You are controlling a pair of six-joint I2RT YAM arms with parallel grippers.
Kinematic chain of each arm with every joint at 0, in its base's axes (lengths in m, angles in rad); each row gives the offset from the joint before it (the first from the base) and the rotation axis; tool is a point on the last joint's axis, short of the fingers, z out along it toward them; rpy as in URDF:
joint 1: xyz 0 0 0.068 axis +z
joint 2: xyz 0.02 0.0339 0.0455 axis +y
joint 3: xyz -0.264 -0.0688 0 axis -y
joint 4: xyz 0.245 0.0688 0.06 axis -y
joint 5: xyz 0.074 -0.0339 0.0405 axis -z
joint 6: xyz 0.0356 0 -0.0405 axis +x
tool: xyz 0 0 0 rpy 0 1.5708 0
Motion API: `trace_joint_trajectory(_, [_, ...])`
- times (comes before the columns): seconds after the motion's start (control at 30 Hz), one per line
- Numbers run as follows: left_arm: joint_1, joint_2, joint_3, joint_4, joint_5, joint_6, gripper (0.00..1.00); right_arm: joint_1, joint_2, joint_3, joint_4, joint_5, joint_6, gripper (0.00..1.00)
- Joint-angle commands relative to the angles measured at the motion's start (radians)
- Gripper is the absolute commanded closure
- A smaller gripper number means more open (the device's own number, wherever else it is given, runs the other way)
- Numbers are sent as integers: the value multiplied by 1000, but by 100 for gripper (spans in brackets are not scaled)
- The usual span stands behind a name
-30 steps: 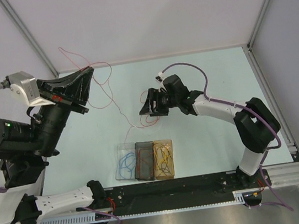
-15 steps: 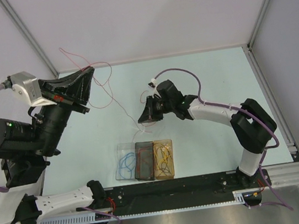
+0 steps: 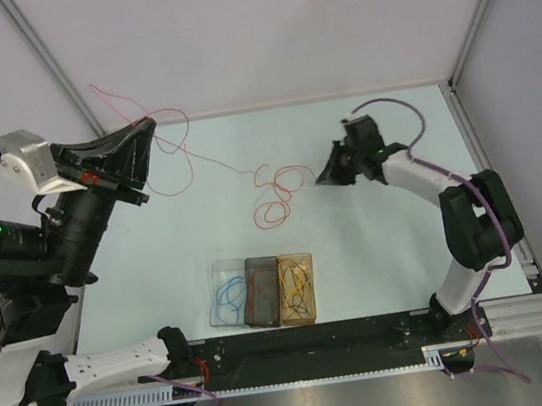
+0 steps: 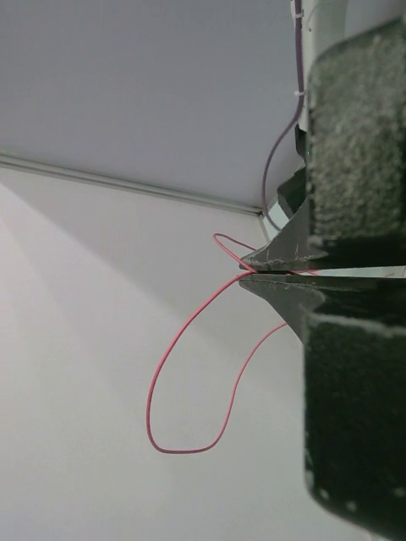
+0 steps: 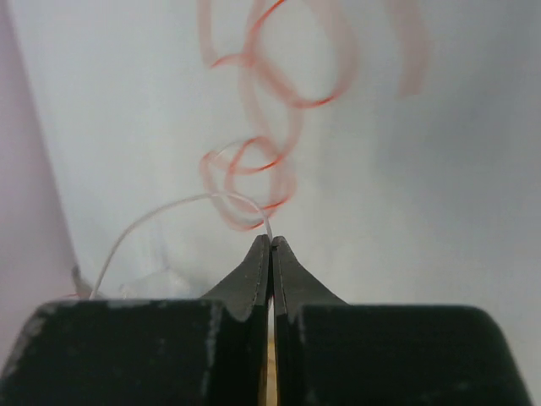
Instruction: Untangle the cables
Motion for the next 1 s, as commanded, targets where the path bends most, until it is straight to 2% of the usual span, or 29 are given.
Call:
trace_joint_trajectory(0.0, [-2, -8, 58, 6, -31, 56, 100, -216, -79, -36, -163, 183, -128, 100])
trace_joint_trajectory(0.1, [-2, -2, 76, 6, -35, 67, 100, -323, -89, -79, -173, 191, -138, 100])
trace_joint_trajectory(0.2, [-2, 0, 81, 4, -27, 66, 100, -357, -92, -108, -180, 221, -141, 100])
trace_joint_trajectory(0.3, [-2, 6, 81, -5, -31, 67, 100, -366, -85, -128, -173, 238, -141, 100])
trace_joint_trajectory(0.43, [0, 8, 79, -13, -27, 58, 100, -340, -97, -135, -145, 159, -145, 100])
trace_joint_trajectory(0.47, [-2, 9, 76, -14, -25, 53, 100, -331, -106, -135, -142, 153, -147, 77])
trace_joint_trajectory(0.5, [-2, 9, 75, -16, -22, 52, 100, -315, -132, -135, -145, 154, -148, 60])
trace_joint_trajectory(0.57, [-2, 5, 67, -21, -19, 41, 100, -277, -163, -135, -154, 182, -150, 40])
trace_joint_trajectory(0.97, [-3, -58, -43, -14, 22, -43, 100, -251, -359, -135, -246, 206, -158, 31])
